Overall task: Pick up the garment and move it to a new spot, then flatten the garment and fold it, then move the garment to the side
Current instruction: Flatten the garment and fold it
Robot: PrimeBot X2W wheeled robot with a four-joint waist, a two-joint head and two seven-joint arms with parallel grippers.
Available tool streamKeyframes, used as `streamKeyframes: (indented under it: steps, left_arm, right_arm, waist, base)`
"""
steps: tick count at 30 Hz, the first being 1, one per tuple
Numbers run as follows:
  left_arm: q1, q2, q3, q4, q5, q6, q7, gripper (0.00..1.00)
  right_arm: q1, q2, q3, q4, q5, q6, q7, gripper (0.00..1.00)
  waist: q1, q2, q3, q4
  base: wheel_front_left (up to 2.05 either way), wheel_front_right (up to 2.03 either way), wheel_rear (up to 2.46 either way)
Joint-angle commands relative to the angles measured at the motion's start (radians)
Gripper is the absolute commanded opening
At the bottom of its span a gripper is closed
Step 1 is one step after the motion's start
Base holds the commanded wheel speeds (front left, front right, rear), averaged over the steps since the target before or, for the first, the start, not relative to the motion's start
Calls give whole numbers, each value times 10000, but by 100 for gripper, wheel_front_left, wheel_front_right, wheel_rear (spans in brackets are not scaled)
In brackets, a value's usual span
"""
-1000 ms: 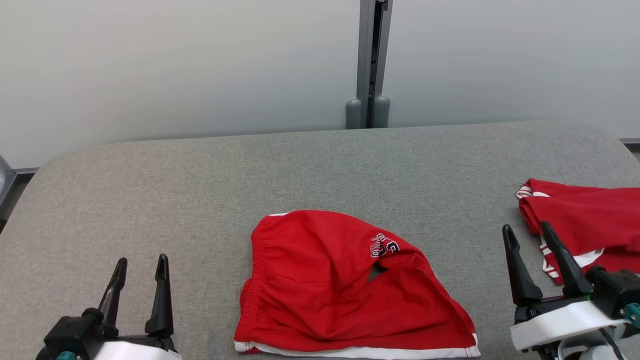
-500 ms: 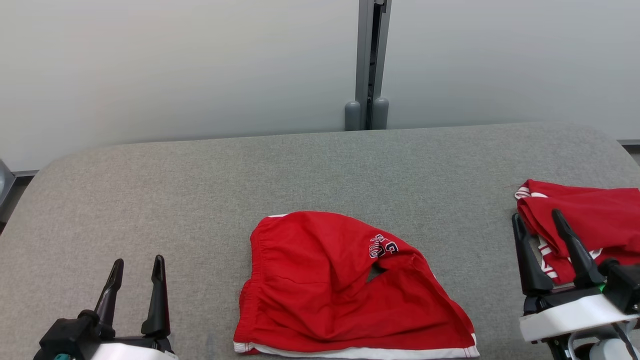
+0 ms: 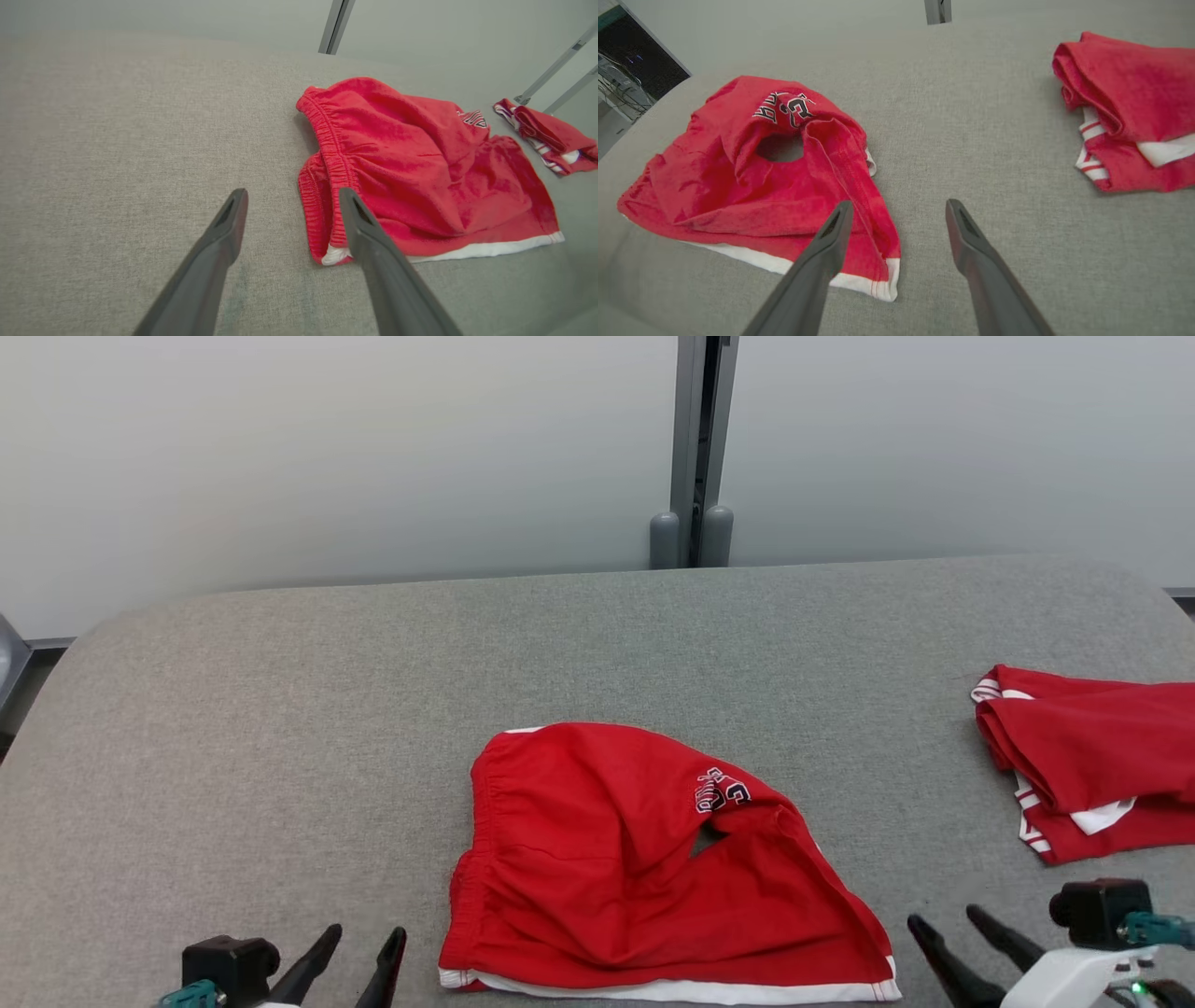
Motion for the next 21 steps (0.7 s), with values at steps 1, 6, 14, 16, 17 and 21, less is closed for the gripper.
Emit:
streamKeyframes:
  steps: [1,6,14,16,17,21]
  left_arm:
    - [93,110,-48,-85,-103,-47,182,100]
    - [111,203,-437,-24,-382,-201,1177,100]
    - [-527,406,-947,822,-296,-393,1897,100]
    - [-755,443,-1082,1086,-210,-493,1854,100]
    - [-863,423,-1146,1203,-223,-565,1816,100]
    - [-1270,429,-1405,1654,-279,-702,1727,100]
  right_arm:
    - [141,-52,23,42,210,2,354,100]
    - [285,146,251,114,685,3,1584,100]
    - [-47,501,557,525,457,3,1965,100]
    - [-180,536,589,602,334,3,1985,100]
    - [-242,560,582,662,278,3,1985,100]
    - [-408,689,539,909,116,3,2099,100]
  waist:
    - [0,-1,60,1]
    - [0,-1,239,-35]
    - [0,-1,411,-82]
    - [0,-1,481,-111]
    - [0,-1,519,-122]
    - [0,-1,672,-145]
  base:
    - [0,0,0]
    - [0,0,0]
    - [0,0,0]
    - [0,0,0]
    - [0,0,0]
    - [0,0,0]
